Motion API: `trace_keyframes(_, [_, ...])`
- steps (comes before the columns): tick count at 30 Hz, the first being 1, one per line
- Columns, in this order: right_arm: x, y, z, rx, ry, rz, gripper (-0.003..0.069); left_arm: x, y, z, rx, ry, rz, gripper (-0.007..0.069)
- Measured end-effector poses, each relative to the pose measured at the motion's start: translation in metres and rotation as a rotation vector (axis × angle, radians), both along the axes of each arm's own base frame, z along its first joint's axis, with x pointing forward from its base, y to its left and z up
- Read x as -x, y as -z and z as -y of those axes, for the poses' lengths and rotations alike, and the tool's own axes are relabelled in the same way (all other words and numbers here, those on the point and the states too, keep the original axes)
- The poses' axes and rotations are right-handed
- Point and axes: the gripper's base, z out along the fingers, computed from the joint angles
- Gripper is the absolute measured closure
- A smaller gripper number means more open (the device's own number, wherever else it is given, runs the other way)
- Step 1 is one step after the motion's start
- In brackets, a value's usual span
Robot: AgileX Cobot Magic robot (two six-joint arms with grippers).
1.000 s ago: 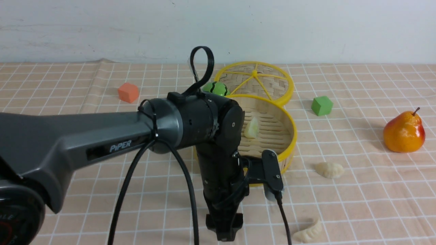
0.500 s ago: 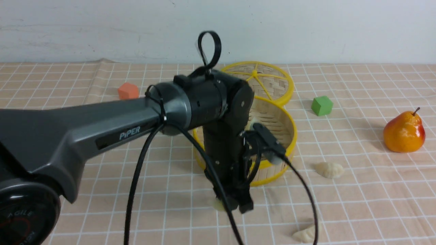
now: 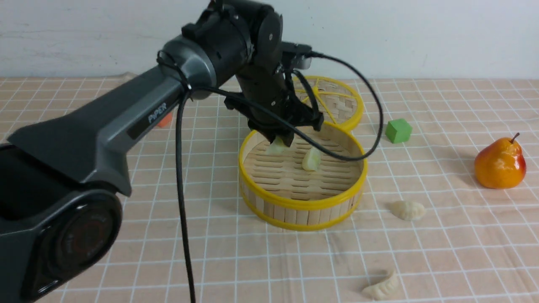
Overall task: Put the dumplings into the steamer on the table with the brown tablecloth.
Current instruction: 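Place the dumpling into the bamboo steamer basket with the left gripper, then reach for and grasp a dumpling lying on the table beside the steamer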
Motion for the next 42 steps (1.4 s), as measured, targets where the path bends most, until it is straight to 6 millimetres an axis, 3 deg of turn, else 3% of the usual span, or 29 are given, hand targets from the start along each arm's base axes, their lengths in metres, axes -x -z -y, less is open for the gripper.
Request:
trace_keyframes(3, [-0.01,0.005,-0.006,0.014,0.022,-0.06,0.0596,-0.015,0.031,-0.006,-0.003,-0.056,-0.037,0.0445])
trace_keyframes(11, [-0.041,0.019,-0.025,0.03,0.056,-0.166,0.0584,-0.032,0.049,-0.019,0.033,-0.133,-0.027,0.0435])
trace_keyframes(17, [-0.072,0.038,-0.043,0.047,0.102,-0.253,0.0555,-0.035,0.041,-0.026,0.071,-0.153,-0.022,0.0251])
trace_keyframes(21, [-0.094,0.053,-0.056,0.047,0.139,-0.297,0.0475,-0.024,-0.004,-0.036,0.1,-0.159,0.006,0.0165])
trace_keyframes(25, [-0.117,0.072,-0.07,0.026,0.181,-0.33,0.0342,-0.002,-0.066,-0.052,0.135,-0.161,0.072,0.016])
trace_keyframes(29, [-0.146,0.103,-0.086,0.025,0.24,-0.387,0.02,0.035,-0.137,-0.072,0.16,-0.139,0.154,0.0235])
trace_keyframes(31, [-0.16,0.127,-0.095,0.031,0.294,-0.442,0.0135,0.058,-0.168,-0.083,0.165,-0.115,0.192,0.0322])
trace_keyframes(35, [-0.179,0.163,-0.105,0.024,0.388,-0.507,0.0078,0.08,-0.198,-0.09,0.196,-0.077,0.256,0.0457])
trace_keyframes(39, [-0.191,0.192,-0.112,-0.005,0.499,-0.549,0.0071,0.098,-0.219,-0.096,0.228,-0.048,0.301,0.0594])
trace_keyframes(42, [-0.198,0.208,-0.116,-0.033,0.562,-0.559,0.0088,0.107,-0.227,-0.097,0.254,-0.026,0.311,0.0638])
